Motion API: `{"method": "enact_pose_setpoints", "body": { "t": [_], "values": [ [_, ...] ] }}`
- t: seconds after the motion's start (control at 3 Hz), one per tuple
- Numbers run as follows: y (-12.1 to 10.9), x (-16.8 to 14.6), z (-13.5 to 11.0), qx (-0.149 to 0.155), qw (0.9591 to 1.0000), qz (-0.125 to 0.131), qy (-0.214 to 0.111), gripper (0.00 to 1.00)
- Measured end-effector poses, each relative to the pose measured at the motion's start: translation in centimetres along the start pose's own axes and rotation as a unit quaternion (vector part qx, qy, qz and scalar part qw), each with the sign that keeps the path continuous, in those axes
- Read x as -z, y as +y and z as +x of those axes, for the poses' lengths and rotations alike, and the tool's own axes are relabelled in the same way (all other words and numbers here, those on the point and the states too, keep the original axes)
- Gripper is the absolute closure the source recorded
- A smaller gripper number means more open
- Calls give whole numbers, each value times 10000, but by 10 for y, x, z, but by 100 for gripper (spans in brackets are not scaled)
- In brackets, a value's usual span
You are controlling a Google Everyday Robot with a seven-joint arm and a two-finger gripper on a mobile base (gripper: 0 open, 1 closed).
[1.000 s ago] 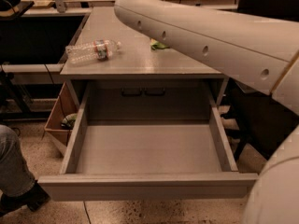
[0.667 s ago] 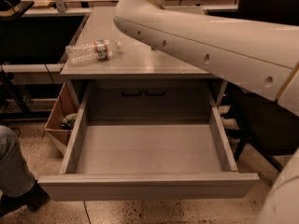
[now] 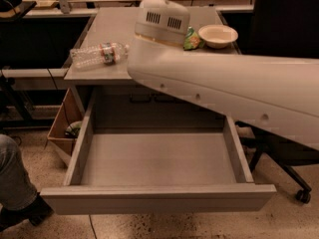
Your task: Place orange can into top drawer
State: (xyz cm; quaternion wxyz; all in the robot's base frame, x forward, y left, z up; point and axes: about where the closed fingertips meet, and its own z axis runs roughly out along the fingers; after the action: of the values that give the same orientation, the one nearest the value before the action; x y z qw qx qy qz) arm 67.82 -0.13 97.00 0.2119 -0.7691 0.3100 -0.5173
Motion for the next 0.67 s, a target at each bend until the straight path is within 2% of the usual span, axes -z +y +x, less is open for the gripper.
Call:
{"method": "enact_pose_setpoints", "body": {
  "t": [0.33, 0.67],
  "values": [
    [34, 30, -41, -61, 9995, -169, -261, 100],
    [66, 44, -91, -241, 9977, -348, -524, 100]
  ]
}}
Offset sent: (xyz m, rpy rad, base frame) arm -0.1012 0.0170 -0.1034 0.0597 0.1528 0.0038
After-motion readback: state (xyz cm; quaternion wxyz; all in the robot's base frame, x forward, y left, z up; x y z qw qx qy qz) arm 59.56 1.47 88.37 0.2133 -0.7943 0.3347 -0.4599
